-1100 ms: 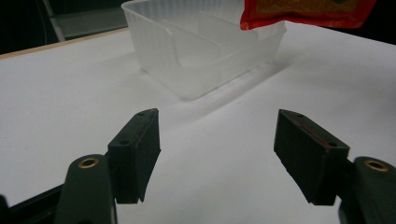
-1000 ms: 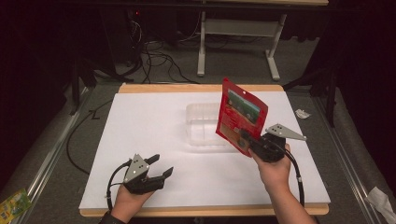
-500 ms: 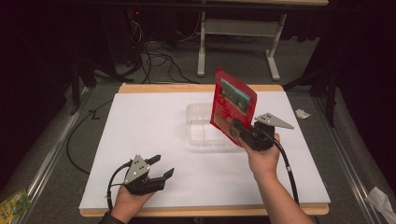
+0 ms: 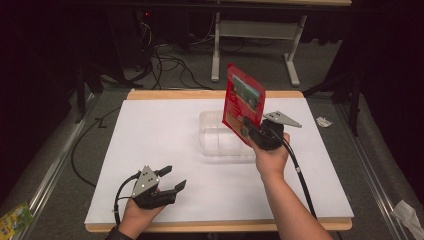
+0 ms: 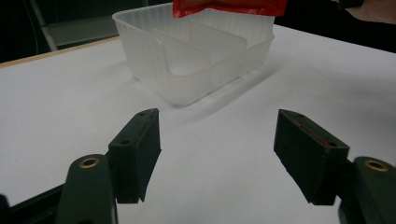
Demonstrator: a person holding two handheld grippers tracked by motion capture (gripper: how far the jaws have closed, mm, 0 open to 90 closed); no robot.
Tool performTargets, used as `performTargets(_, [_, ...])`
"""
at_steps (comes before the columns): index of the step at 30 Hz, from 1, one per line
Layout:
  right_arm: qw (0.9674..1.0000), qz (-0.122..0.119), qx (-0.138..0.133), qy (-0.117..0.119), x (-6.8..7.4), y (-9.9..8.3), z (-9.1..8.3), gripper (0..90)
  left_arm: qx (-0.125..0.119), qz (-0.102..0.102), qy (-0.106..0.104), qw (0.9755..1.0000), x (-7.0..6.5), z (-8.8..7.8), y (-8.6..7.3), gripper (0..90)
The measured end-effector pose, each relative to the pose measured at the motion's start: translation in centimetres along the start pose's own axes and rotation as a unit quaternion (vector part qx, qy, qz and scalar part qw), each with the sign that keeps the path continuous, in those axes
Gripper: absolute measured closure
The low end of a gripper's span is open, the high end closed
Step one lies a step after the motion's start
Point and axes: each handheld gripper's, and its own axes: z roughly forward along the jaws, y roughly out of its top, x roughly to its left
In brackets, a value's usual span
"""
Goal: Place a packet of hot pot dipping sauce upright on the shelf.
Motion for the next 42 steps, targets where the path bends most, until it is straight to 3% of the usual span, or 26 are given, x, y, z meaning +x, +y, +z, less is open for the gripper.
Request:
performTargets(20, [0.9984,0.023,0.006,-0.051,0.9,-0.9,4.2,86.4,-0.005,-0.002,-0.003,1.0000,0.2,-0.2,0.1,32.4])
performTargets(42, [0.9972,0.031,0.018,-0.066,1.2,-2.7,6.2,86.4,-0.002,-0.002,-0.004,1.0000,0.3,-0.1,0.0,32.4])
